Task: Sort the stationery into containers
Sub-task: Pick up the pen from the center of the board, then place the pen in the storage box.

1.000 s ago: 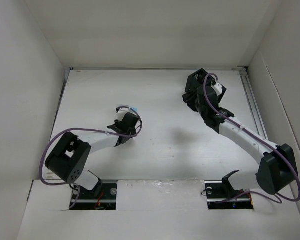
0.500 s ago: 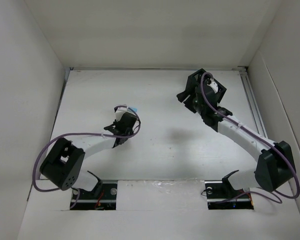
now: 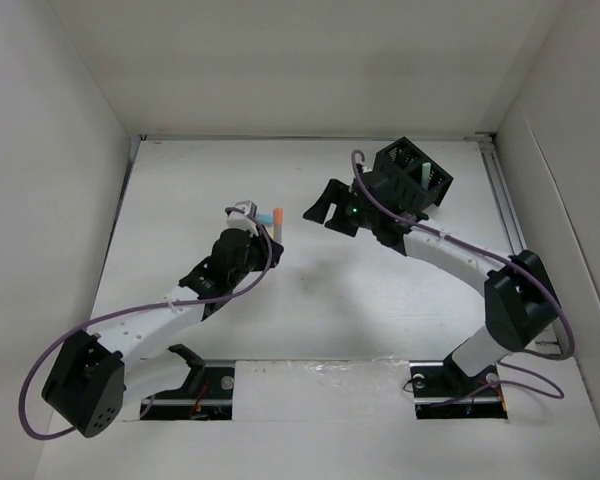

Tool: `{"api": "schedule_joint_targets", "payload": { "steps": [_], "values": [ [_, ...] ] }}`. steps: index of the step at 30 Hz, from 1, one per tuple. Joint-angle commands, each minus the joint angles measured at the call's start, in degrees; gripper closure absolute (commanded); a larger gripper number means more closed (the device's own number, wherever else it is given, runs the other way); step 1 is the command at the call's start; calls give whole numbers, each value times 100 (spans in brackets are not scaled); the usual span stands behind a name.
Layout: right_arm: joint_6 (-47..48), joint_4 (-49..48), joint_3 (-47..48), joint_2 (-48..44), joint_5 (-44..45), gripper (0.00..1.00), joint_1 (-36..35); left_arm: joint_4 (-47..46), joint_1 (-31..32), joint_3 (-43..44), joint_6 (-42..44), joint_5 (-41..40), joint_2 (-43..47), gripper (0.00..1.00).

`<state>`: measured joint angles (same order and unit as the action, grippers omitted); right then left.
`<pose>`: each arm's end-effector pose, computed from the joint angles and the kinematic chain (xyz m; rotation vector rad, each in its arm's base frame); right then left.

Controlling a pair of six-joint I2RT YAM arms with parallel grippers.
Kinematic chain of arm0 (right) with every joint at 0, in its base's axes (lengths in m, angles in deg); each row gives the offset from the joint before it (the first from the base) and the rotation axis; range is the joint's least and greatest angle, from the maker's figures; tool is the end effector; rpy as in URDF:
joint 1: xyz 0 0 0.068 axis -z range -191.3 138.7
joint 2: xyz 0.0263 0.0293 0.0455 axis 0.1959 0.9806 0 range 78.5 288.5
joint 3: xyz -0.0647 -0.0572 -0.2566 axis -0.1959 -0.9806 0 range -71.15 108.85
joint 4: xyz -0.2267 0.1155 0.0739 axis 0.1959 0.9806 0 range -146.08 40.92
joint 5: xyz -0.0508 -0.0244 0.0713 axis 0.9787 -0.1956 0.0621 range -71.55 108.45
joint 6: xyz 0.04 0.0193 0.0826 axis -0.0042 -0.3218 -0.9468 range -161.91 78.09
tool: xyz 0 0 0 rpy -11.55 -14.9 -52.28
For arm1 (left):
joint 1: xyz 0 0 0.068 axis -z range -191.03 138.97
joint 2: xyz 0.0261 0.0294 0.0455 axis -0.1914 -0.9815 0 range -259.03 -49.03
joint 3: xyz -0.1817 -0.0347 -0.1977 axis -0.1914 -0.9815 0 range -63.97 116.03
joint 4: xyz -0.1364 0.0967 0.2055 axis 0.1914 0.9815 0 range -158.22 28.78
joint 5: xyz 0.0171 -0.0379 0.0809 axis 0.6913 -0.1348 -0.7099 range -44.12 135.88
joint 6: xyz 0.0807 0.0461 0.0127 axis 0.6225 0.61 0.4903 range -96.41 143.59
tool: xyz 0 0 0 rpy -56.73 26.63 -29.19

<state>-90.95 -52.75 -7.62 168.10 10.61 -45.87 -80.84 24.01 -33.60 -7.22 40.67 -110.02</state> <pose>0.3273 0.2396 0.2425 0.1935 2.2401 0.9896 0.2402 -0.1593 0.2185 0.0077 1.9447 -0.6934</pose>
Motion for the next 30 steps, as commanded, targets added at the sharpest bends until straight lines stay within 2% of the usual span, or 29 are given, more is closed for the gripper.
{"api": "schedule_joint_targets", "payload": {
  "steps": [1,7,13,18,22,23,25,26,29,30],
  "values": [
    [254,-333,405,206,-377,20,-243,-978,20,-137,268,828,-36,100],
    [316,-386,581,496,-552,18,-551,-1295,20,-137,461,1180,-316,100],
    [316,-386,643,672,-684,18,-551,-1426,20,-84,514,1347,-475,100],
    [254,-386,643,796,-368,19,-551,-1497,20,-84,576,1497,-528,100],
    [141,-386,705,927,-306,32,-498,-1498,20,-84,629,1497,-528,100],
    [88,-386,705,997,-367,42,-498,-1498,20,-84,629,1497,-528,100],
    [87,-447,705,1050,-516,54,-437,-1550,20,-145,629,1497,-528,100],
    [87,-448,705,1050,-517,64,-437,-1550,20,-145,629,1445,-528,100],
    [35,-448,758,1050,-517,83,-437,-1550,20,-145,629,1444,-581,92],
    [34,-448,758,1050,-517,91,-437,-1550,20,-145,629,1496,-581,83]
  ]
}}
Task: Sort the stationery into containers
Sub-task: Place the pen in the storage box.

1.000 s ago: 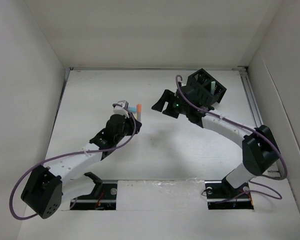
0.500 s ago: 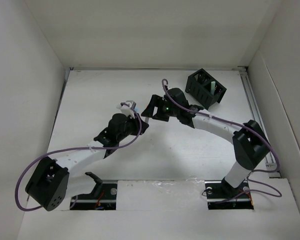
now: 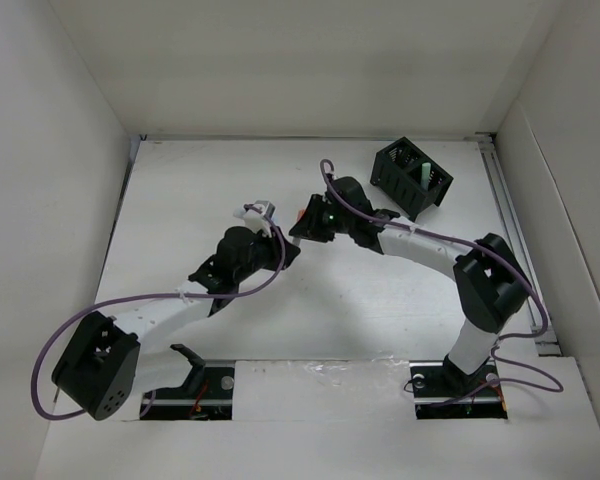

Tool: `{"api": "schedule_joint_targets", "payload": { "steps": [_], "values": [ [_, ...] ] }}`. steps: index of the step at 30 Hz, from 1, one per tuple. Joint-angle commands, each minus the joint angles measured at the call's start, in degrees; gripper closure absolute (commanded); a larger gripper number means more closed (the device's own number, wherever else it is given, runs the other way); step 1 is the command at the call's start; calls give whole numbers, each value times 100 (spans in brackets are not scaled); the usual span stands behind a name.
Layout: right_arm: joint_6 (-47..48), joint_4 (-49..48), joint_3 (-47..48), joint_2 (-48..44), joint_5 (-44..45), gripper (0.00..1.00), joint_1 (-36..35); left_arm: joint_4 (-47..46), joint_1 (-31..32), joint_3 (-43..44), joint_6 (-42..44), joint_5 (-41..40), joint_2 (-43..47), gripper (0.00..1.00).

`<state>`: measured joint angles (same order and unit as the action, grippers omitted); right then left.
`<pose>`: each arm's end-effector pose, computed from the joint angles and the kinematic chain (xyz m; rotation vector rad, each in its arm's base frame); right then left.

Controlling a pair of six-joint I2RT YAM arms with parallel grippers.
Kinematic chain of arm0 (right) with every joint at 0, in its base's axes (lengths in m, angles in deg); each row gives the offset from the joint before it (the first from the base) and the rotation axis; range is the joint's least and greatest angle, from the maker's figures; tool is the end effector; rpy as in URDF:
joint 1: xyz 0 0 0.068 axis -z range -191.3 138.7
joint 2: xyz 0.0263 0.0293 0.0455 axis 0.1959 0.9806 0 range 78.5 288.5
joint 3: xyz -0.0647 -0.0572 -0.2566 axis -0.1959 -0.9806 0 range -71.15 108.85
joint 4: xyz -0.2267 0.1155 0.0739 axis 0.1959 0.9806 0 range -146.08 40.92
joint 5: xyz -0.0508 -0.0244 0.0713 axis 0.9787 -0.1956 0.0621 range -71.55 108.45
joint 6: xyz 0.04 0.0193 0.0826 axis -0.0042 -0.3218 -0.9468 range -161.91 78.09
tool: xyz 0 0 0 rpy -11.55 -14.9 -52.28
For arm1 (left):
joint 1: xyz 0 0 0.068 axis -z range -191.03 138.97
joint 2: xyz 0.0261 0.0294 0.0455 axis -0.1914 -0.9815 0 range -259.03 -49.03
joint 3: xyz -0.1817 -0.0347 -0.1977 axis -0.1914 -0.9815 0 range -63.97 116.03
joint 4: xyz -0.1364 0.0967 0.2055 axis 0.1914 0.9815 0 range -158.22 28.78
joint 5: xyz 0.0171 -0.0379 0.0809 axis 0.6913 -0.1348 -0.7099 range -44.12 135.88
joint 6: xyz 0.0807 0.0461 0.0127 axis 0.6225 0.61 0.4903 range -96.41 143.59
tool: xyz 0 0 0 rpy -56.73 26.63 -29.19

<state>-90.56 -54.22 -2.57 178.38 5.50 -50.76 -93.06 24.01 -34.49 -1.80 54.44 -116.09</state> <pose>0.3273 0.2941 0.2080 0.0443 2.3581 1.0776 0.2427 -0.1858 0.2157 0.2699 1.8609 -0.8763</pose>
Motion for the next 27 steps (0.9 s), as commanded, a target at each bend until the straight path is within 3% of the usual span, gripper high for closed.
{"api": "schedule_joint_targets", "payload": {
  "steps": [1,4,10,14,17,22,27],
  "values": [
    [-5,-371,253,23,64,94,53,-424,20,-125,87,120,27,76],
    [-5,-371,191,-38,231,99,105,-539,20,-196,139,199,229,53],
    [-171,-371,191,-205,433,100,368,-812,20,-556,191,199,843,31],
    [-233,-371,191,-486,1030,100,658,-864,20,-618,192,199,1072,27],
    [-286,-144,278,-802,1978,100,1010,-812,20,-680,139,59,1143,27],
    [-286,419,788,-988,4234,100,1720,-662,20,-627,34,58,1030,28],
    [-347,543,1034,-927,5048,99,2512,-548,20,-566,34,111,1029,29]
  ]
}}
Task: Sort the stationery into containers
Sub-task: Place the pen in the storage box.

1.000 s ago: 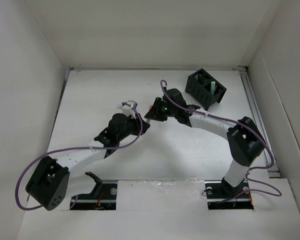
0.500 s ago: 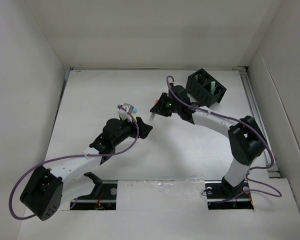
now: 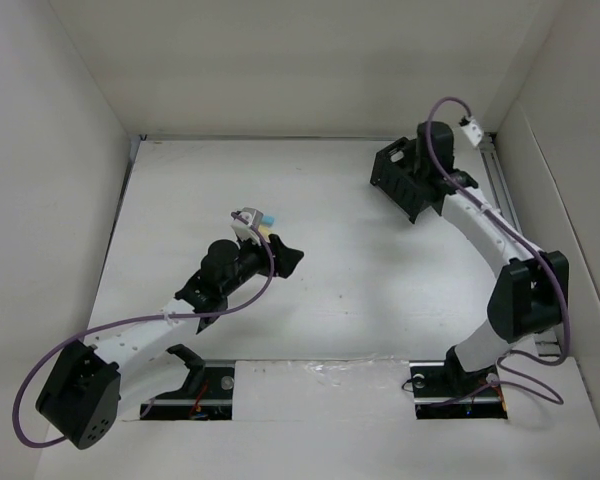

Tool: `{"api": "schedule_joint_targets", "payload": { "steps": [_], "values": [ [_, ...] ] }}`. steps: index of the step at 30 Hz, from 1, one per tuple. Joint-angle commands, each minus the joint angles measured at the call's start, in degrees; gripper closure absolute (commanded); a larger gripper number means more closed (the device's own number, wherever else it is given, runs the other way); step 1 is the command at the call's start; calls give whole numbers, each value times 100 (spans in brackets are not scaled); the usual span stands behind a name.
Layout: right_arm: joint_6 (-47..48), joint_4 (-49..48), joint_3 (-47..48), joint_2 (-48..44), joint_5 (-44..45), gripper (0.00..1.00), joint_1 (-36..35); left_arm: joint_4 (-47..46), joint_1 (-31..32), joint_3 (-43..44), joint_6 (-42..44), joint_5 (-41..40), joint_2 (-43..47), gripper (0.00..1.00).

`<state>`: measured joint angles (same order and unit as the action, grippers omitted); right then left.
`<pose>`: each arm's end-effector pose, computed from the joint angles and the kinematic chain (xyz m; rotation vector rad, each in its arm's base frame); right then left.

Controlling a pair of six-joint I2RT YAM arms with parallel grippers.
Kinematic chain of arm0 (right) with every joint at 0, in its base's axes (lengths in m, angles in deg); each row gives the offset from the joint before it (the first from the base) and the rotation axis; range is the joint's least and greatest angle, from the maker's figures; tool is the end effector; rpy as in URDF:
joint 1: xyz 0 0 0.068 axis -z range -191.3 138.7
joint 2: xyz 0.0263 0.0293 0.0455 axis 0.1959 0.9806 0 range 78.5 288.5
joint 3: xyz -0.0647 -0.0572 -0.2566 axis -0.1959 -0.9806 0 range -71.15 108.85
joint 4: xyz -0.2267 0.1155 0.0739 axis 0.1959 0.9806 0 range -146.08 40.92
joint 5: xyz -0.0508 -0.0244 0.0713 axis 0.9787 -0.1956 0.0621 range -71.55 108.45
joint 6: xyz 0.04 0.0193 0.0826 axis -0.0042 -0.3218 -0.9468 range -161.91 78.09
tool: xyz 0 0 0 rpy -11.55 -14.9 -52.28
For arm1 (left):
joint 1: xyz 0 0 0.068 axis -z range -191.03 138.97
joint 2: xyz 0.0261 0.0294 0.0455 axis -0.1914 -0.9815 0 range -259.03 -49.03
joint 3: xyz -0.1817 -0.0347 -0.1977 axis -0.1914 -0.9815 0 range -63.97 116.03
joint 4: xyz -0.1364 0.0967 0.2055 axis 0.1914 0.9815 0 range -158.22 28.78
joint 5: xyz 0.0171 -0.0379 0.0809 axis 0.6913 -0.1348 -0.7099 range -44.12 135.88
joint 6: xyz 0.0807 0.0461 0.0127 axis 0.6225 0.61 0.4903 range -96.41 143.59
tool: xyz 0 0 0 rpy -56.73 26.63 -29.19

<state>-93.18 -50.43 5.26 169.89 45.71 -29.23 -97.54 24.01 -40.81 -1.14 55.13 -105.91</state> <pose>0.4132 0.0931 0.3164 0.8411 1.7102 0.3633 0.2166 -0.1687 0.2325 0.2839 1.7069 -0.9172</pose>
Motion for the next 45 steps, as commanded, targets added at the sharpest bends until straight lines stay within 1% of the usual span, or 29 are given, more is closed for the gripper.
{"api": "schedule_joint_targets", "payload": {
  "steps": [1,2,3,5,6,7,11,14,15,16,23,24,26,27,28,29,32,34,36,39,41,43,45],
  "values": [
    [-85,164,305,-78,1026,99,509,-100,20,66,-84,41,11,29],
    [-85,217,366,-8,1026,99,745,-100,20,66,-84,41,11,29],
    [-85,287,549,114,1026,99,826,-100,20,66,-85,41,11,29],
    [-16,462,770,308,1245,99,879,-39,20,119,-85,41,11,29],
    [-15,768,989,500,1551,99,879,-39,20,119,-85,41,11,29],
    [63,841,1043,580,1702,99,879,-39,20,119,-85,41,11,29],
    [222,894,1044,827,2028,99,932,75,20,119,-137,41,63,29],
    [275,964,991,1020,2194,99,879,242,20,188,-251,-397,63,31],
    [275,964,991,1073,2247,99,879,495,20,250,-251,-651,-6,33],
    [275,1017,991,1152,2352,99,827,576,20,312,-251,-731,-68,34],
    [275,1017,833,1328,2476,99,712,691,20,365,-304,-847,-130,35],
    [275,1078,833,1380,2476,97,651,691,20,365,-304,-847,-130,35],
    [275,1131,920,1381,2529,87,599,691,20,365,-304,-917,-192,35],
    [275,1192,990,1451,2529,81,528,743,20,365,-304,-995,-192,35],
    [275,1193,991,1451,2608,69,528,796,20,435,-304,-996,-253,35],
    [223,1245,1043,1451,2721,62,389,866,20,435,-304,-1083,-253,35],
    [222,1246,1044,1451,2802,48,317,988,20,435,-357,-1303,-314,36],
    [222,1298,1104,1399,2802,47,264,1138,20,566,-409,-1558,-384,36],
    [222,1298,1105,1346,2854,41,211,1253,20,567,-410,-1690,-463,38],
    [222,1298,1105,1135,2916,37,211,1323,20,629,-471,-1769,-613,39],
    [170,1351,1035,978,2706,37,159,1385,20,690,-471,-1901,-684,39],
    [99,1351,886,618,2635,35,97,1385,20,743,-524,-2041,-737,40],
    [30,1133,580,189,2390,35,-52,1385,20,743,-576,-2147,-789,41]
  ]
}}
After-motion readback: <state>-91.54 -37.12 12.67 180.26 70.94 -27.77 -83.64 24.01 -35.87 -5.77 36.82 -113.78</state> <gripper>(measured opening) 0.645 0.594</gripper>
